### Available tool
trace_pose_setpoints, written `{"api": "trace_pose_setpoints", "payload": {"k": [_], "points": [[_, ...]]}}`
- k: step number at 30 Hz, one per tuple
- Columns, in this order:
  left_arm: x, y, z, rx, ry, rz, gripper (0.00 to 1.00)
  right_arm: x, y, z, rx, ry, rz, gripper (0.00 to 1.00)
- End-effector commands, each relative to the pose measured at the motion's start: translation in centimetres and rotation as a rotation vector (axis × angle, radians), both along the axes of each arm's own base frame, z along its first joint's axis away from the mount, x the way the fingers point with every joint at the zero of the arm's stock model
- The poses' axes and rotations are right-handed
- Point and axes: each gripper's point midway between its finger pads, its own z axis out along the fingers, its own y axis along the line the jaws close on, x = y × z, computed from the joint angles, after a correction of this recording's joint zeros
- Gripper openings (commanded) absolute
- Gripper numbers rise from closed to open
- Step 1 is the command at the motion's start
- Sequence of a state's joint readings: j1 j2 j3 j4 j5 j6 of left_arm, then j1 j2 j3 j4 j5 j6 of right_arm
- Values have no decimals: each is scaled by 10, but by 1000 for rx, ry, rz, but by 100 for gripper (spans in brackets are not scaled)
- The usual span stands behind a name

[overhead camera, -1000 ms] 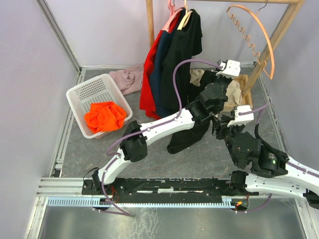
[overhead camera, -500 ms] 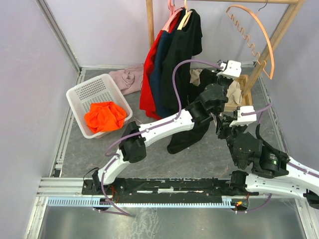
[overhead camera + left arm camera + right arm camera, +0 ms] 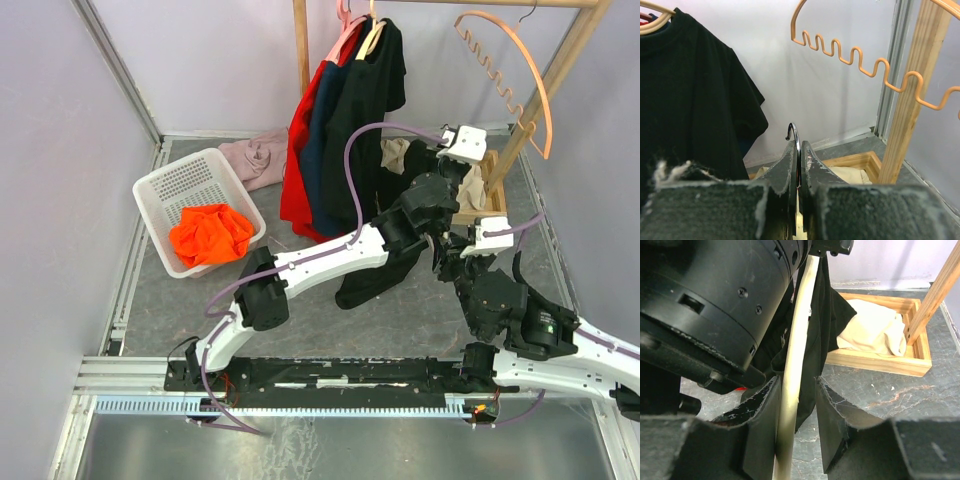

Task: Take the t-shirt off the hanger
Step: Remove the T-shirt from the clothesline.

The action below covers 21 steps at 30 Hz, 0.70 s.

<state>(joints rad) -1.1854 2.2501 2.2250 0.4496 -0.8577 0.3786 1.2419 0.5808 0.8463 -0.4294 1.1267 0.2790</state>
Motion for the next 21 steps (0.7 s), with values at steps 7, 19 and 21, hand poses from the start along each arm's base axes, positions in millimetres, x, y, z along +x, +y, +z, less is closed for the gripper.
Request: {"api": "trace_pose_setpoints", "payload": {"k": [7,19,21], "points": [[-22,26,65,-165,-45,-43,3,1,-6,10,7,-36,-24,28],[-23,23,68,-154,-49,-62,5,2,-7,16,-17,-62,-10,1],[-24,22,66,-143,-47,-62,11,1,-8,19,-10,-69,-5,1]]}}
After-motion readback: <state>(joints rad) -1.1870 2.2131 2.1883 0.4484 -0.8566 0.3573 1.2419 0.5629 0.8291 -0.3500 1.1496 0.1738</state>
